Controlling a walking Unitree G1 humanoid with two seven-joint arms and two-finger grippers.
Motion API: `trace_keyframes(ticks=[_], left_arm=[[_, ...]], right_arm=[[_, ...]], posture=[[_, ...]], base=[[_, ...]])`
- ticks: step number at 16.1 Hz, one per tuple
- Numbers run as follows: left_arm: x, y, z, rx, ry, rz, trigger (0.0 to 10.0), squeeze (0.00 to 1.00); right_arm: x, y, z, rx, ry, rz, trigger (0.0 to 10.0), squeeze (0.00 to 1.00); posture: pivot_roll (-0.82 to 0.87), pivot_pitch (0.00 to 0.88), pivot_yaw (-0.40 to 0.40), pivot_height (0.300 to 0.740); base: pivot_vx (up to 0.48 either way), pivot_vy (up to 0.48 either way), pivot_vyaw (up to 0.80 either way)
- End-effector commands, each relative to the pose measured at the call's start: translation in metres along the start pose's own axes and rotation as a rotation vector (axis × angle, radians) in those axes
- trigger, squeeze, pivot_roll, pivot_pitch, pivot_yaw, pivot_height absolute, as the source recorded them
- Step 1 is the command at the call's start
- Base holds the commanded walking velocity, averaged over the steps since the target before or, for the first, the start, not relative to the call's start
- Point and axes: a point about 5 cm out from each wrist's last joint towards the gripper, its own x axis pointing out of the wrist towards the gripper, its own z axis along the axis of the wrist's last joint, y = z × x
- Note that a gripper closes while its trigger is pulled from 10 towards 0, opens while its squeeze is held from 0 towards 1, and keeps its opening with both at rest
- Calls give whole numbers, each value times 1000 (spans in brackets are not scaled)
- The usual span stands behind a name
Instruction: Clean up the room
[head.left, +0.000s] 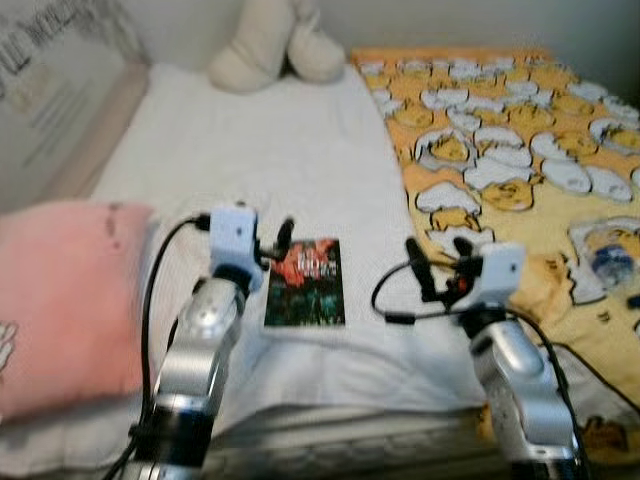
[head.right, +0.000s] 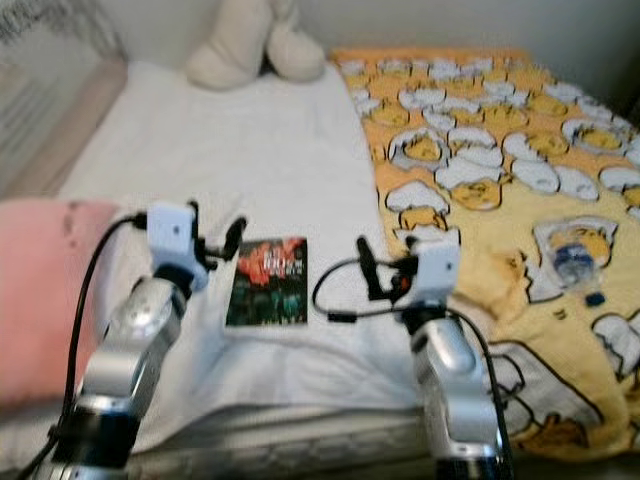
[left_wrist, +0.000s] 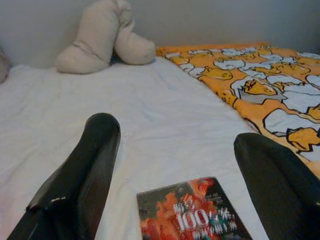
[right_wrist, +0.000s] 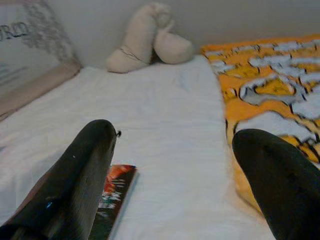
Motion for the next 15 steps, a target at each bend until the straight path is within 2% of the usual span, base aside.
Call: trace_keyframes(ticks=[1,3,4,5,7,9,10,11,12,13,15], left_arm=[[-1,4,4,10,2,5,10000,0],[-12,16,6,37,16,10,10000,0],[-14,19,6,43,23,15,10000,0],[-23,27,7,67,36,23,10000,0],[-38,35,11,85,56,32,10000,0],[-52,38,14,79,61,33,10000,0],[-70,38,19,90,73,19,10000,0],[-75,39,20,90,79,20,10000,0],[-88,44,21,98,99,53,10000,0],[-95,46,22,105,109,76,10000,0],[-105,48,24,107,126,106,10000,0]], right_arm=[[5,-3,-9,71,54,-17,10000,0],[6,3,-19,122,92,-17,10000,0],[7,5,-22,125,102,-6,10000,0],[7,11,-30,139,134,6,10000,0],[10,17,-40,158,168,22,10000,0],[18,13,-46,155,180,-12,10000,0],[31,6,-49,136,185,-56,10000,0],[35,5,-49,132,185,-63,10000,0],[47,4,-46,119,185,-64,10000,0],[53,5,-43,112,180,-55,10000,0],[67,13,-41,156,194,-45,10000,0]], posture=[[-110,9,44,740],[-74,77,69,740],[-74,77,69,740],[-25,148,74,740],[28,201,75,740],[67,228,78,740],[140,267,83,740],[147,272,83,740],[188,291,78,740],[222,300,72,740],[255,306,66,740]], base=[[0,0,0],[0,0,0],[0,0,0],[0,0,0],[0,0,0],[0,0,0],[0,0,0],[0,0,0],[0,0,0],[0,0,0],[0,0,0]])
